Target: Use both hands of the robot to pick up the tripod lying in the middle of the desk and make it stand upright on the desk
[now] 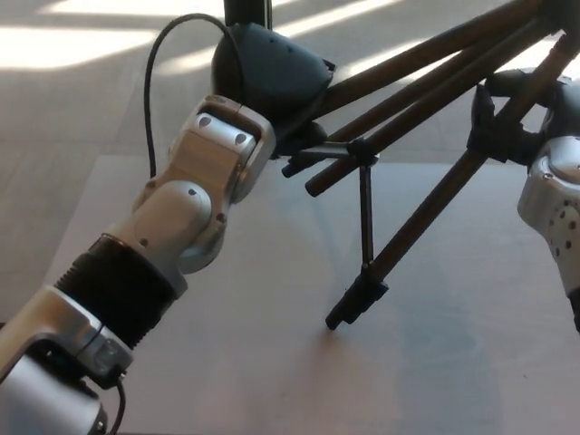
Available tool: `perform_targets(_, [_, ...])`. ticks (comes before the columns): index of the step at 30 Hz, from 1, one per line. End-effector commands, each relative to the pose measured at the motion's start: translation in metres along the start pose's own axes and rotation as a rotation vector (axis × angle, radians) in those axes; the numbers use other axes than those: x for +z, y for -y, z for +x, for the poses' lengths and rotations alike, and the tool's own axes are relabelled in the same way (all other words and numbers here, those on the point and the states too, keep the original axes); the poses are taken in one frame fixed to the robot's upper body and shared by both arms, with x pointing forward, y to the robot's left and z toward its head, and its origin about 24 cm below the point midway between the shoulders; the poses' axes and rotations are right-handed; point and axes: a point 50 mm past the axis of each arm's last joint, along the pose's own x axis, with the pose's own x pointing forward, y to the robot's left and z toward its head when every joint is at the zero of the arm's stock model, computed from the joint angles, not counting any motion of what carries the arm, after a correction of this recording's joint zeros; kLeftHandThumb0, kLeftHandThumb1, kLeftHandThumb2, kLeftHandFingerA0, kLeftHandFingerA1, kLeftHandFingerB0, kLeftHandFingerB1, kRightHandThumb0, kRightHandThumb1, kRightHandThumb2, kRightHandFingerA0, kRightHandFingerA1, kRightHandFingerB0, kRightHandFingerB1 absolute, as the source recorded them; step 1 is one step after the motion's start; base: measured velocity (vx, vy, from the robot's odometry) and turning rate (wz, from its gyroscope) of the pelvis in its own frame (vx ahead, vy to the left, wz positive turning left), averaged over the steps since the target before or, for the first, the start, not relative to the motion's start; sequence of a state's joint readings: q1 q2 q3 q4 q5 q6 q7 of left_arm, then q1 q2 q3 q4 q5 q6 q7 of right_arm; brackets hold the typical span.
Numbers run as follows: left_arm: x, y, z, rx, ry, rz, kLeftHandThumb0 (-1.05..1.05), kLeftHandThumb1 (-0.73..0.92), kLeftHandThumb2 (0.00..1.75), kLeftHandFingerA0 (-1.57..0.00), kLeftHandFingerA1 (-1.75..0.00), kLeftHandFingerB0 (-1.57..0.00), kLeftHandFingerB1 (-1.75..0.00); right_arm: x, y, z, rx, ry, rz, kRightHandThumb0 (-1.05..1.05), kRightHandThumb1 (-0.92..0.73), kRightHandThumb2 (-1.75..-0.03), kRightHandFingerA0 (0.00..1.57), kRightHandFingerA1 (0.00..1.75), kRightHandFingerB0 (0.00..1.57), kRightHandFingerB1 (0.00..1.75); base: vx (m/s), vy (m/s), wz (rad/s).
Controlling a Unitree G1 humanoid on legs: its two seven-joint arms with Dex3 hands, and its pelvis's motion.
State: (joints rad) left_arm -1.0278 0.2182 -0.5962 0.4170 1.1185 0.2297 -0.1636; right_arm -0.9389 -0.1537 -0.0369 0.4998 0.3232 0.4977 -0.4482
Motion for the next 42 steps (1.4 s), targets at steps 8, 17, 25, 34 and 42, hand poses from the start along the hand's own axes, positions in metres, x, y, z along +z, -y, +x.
perform_targets(8, [0.013,0.066,-0.034,-0.158,-0.083,-0.24,-0.34,0.58,0.57,-0.86,-1.29,-0.8,-0.89,0.058,-0.026,-0.01,0.131,0.263,-0.171,-0.26,-0.38,-1.29,1.03,1.69,0.92,1.46,0.0,0.0,0.0])
perform_targets(17, [0.031,0.092,-0.057,-0.204,-0.123,-0.372,-0.33,0.85,0.71,-0.85,-1.59,-0.72,-1.32,0.061,-0.052,-0.02,0.271,0.311,-0.239,-0.37,-0.51,-1.04,1.05,1.64,0.91,1.41,0.0,0.0,0.0])
perform_targets(25, [0.026,0.092,-0.057,-0.23,-0.131,-0.329,-0.34,0.81,0.69,-0.77,-1.56,-0.67,-1.06,0.074,-0.072,-0.029,0.247,0.452,-0.563,-0.29,-0.65,-0.9,0.88,1.69,0.81,1.13,0.0,0.0,0.0])
perform_targets(34, [0.025,0.103,-0.068,-0.22,-0.131,-0.309,-0.27,0.67,0.76,-0.83,-1.48,-0.74,-1.06,0.088,-0.07,-0.032,0.274,0.524,-0.681,-0.28,-0.55,-1.07,0.91,1.67,0.84,1.23,0.0,0.0,0.0])
perform_targets(42, [0.025,0.112,-0.075,-0.238,-0.137,-0.267,-0.28,0.67,0.7,-0.82,-1.64,-0.72,-1.21,0.091,-0.067,-0.035,0.216,0.599,-0.747,-0.21,-0.49,-1.07,0.92,1.74,0.85,1.15,0.0,0.0,0.0])
